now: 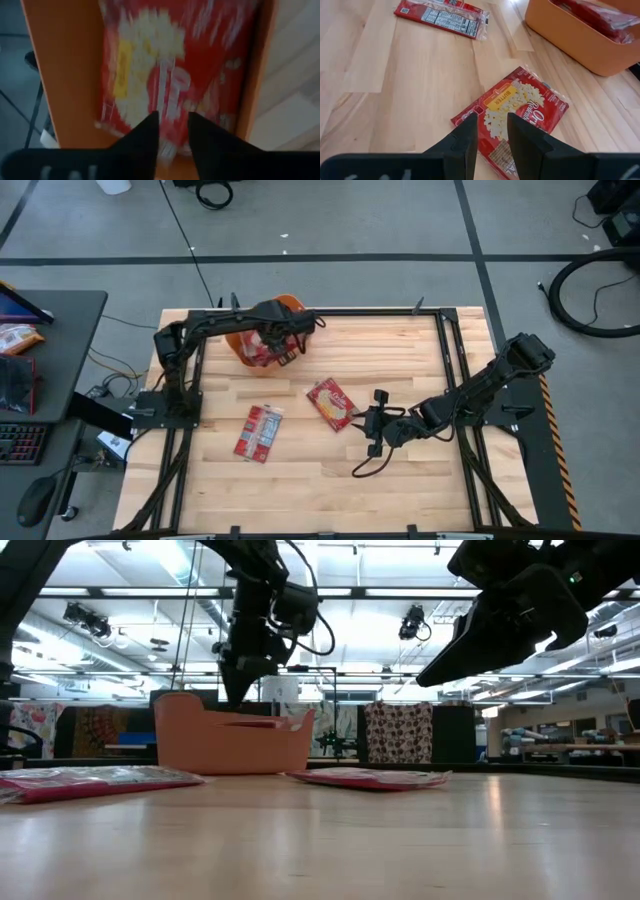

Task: Sort popcorn bags into baskets
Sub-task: Put the red popcorn bag into the orange bin

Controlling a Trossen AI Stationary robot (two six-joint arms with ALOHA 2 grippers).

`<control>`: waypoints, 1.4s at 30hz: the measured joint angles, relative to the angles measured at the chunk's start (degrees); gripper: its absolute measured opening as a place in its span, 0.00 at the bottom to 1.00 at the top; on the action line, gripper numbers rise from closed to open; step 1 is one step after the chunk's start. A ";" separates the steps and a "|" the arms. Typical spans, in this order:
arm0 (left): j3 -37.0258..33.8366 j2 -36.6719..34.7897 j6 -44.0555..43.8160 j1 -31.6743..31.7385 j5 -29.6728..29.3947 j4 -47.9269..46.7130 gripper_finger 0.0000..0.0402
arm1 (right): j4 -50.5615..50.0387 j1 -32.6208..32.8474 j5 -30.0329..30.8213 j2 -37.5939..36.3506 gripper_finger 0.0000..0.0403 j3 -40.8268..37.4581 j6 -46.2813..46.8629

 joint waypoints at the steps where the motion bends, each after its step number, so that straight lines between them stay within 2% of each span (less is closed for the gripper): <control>1: 0.01 0.00 0.08 -0.19 -0.01 1.10 0.29 | 0.00 0.01 0.00 0.00 0.27 0.00 -0.06; 3: 0.02 0.13 2.26 -0.81 0.88 3.50 0.36 | 0.01 0.00 0.00 0.00 0.27 0.00 -0.57; 7: 0.02 0.17 11.82 -3.90 6.73 10.00 0.43 | 0.00 -0.13 0.00 0.00 0.27 0.00 -0.59; 13: 0.02 0.44 25.43 -13.15 9.10 16.42 0.44 | -0.02 0.47 0.00 0.00 0.27 0.00 -0.47; 16: -0.36 1.07 29.35 -17.72 9.20 18.88 0.43 | -0.04 0.75 0.26 0.00 0.27 0.00 -0.89; 20: -4.22 1.49 33.79 -22.36 9.26 25.02 0.43 | 0.03 0.75 0.35 0.00 0.27 0.00 -1.19; 28: -12.65 1.38 41.14 -27.75 7.51 40.11 0.43 | -0.21 0.49 0.35 0.00 0.27 0.00 -1.57; 33: -17.92 1.44 44.38 -29.41 2.57 48.44 0.43 | -0.04 0.20 0.42 0.00 0.27 0.02 -1.19; 42: -25.28 1.44 47.17 -29.60 -2.13 51.72 0.43 | 0.44 0.31 0.39 0.00 0.27 0.00 -0.62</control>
